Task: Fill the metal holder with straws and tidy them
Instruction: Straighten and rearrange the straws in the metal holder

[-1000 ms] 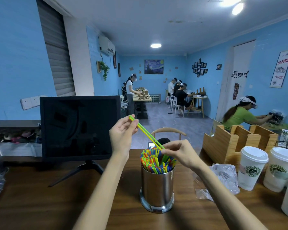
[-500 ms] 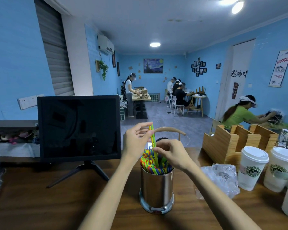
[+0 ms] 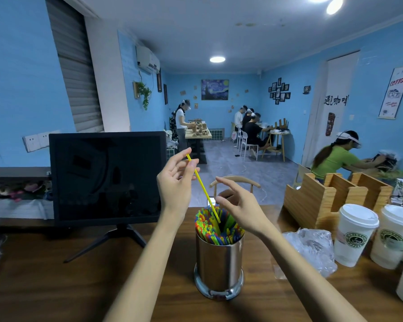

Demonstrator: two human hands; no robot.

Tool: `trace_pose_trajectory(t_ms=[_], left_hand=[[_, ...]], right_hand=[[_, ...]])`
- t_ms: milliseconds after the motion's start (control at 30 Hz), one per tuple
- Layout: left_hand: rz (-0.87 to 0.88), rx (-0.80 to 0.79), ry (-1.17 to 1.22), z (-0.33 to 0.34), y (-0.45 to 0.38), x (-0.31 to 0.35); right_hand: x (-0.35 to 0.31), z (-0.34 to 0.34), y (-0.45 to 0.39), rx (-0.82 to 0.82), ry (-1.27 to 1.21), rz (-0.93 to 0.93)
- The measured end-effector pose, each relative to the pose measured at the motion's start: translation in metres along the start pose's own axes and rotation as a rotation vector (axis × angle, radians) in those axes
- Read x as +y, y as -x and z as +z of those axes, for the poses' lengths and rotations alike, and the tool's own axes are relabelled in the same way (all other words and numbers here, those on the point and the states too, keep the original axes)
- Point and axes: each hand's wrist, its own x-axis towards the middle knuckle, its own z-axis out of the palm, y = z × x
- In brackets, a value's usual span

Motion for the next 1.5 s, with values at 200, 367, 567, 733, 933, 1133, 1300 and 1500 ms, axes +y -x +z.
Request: trace_pose_trajectory(t_ms=[200, 367, 567, 733, 933, 1133, 1300, 1500], left_hand=[[-0.085, 0.054, 0.112, -0.001, 0.002, 0.0], [-0.302, 0.194, 0.276, -0.008, 0.005, -0.015], [-0.524, 0.025, 0.263, -0.012, 0.017, -0.034], [-0.32, -0.45, -0.485, -0.023, 0.03, -0.048], [-0.126, -0.726, -0.871, -0.024, 0.038, -0.031], [-0.157, -0.842, -1.03, -0.02, 0.034, -0.018], [-0.106, -0.902, -1.115, -0.019, 0.03, -0.019], [-0.008, -0.841, -1.127, -0.017, 0.029, -0.025]], right_hand=[[0.011, -0.005, 0.003, -0.073, 0.093, -0.004], [-0.003, -0.021, 0.014, -0.156, -0.576, 0.208], [-0.022, -0.04, 0.007, 0.04, -0.927, 0.244], [-0.022, -0.056, 0.0, 0.301, -0.543, 0.149], [-0.017, -0.041, -0.002, 0.24, -0.076, 0.038], [0.016, -0.01, -0.004, -0.029, 0.335, 0.09], [0.03, 0.001, 0.001, -0.136, 0.486, 0.18], [0.019, -0.003, 0.005, -0.005, 0.404, 0.137]])
